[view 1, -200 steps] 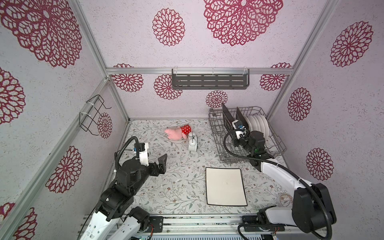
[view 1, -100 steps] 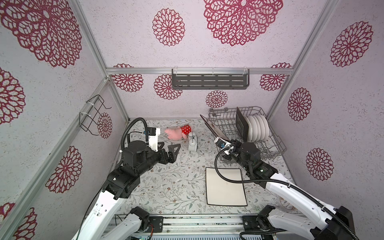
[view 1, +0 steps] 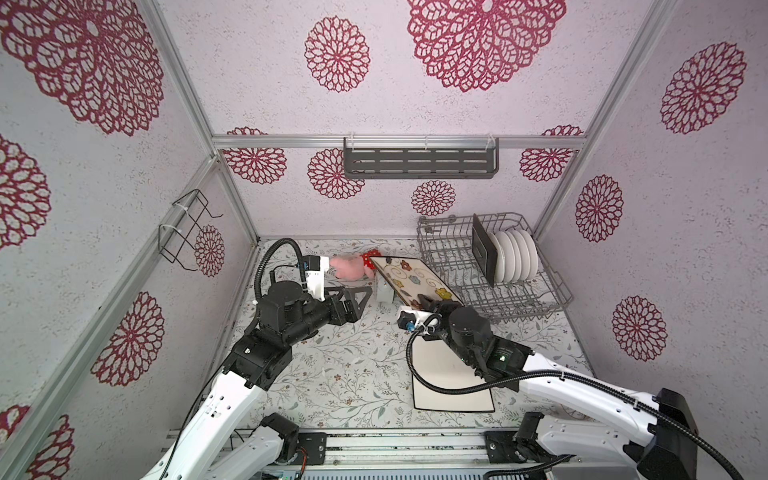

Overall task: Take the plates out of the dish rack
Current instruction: 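Carry the flower-painted plate toward the left gripper and grasp its edge with the left gripper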

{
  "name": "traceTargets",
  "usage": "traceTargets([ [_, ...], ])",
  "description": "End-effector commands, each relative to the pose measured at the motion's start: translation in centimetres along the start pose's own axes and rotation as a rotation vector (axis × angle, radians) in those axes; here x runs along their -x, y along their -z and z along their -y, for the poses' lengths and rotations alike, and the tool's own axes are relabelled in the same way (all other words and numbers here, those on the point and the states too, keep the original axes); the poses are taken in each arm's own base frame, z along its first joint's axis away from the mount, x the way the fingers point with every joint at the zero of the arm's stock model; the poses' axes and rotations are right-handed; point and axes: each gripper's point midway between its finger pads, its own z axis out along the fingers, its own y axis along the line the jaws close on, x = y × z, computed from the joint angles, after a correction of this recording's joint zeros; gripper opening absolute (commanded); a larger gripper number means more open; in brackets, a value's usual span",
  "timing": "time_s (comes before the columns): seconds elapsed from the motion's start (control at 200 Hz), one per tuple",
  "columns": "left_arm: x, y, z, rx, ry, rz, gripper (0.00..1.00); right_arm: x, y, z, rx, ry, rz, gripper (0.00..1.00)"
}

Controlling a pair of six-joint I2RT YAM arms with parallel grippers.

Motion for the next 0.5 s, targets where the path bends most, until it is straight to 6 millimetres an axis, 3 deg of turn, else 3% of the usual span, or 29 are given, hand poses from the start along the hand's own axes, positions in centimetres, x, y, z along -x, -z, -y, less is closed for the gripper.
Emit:
traceTargets([
  [0.0, 0.4, -0.4, 0.5, -0.049, 0.055, 0.023, 0.97, 4.6, 3.2, 10.0, -0.347, -0.081, 0.081, 0.01],
  [0.27, -0.5, -1.1, -0.5, -0.029, 0.141, 0.003, 0.95, 6.9, 3.6, 9.5, -0.430, 0.051, 0.036, 0.01],
  [0.295, -0.7, -1.2, -0.6, -0.027, 0.147, -0.002, 0.95, 7.9, 3.9, 8.8, -0.424, 0.068, 0.054, 0.01],
  [0.495, -1.4, -1.6, -1.1, -0.018, 0.168, -0.027, 0.95, 9.3, 3.3, 7.7, -0.466, 0.171, 0.013, 0.01],
])
